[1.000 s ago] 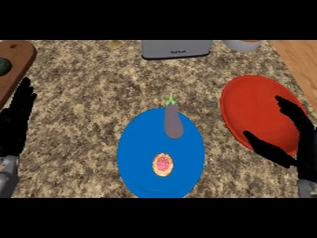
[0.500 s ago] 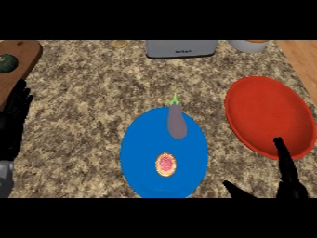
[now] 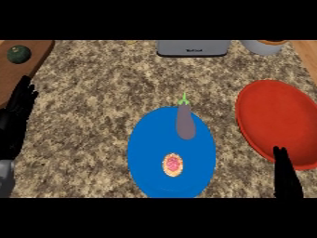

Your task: Pick the cupcake from the plate and place it in the bowl

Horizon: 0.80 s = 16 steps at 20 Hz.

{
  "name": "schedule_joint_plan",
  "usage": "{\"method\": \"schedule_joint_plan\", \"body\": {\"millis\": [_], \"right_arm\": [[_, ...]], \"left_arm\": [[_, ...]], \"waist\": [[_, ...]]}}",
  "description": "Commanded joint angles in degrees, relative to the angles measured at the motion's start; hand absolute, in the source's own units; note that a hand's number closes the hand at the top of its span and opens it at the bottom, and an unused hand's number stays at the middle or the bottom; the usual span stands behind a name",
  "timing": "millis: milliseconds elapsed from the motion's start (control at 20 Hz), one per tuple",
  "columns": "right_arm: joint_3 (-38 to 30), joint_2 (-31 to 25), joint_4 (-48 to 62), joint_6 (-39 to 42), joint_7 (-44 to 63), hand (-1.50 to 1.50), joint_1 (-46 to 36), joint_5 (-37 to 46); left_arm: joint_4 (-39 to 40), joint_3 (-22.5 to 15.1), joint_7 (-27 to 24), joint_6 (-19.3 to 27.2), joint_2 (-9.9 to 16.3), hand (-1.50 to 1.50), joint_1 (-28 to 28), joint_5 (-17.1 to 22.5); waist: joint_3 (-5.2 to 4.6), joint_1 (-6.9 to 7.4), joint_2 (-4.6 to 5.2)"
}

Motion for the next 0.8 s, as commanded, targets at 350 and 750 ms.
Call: {"method": "schedule_joint_plan", "body": {"millis": [350, 750], "right_arm": [[6.0, 6.1, -1.0, 31.7, 24.1, -1.50, -12.2, -3.8], [1.5, 6.1, 8.5, 33.8, 29.5, -1.50, -20.1, -18.8]], "left_arm": [[1.8, 0.7, -1.2, -2.7, -0.2, 0.00, -1.2, 0.6], [2.3, 0.6, 0.3, -2.1, -0.7, 0.00, -4.4, -0.3]], "waist": [[0.41, 2.44, 0.77], [0.47, 3.06, 0.93]]}}
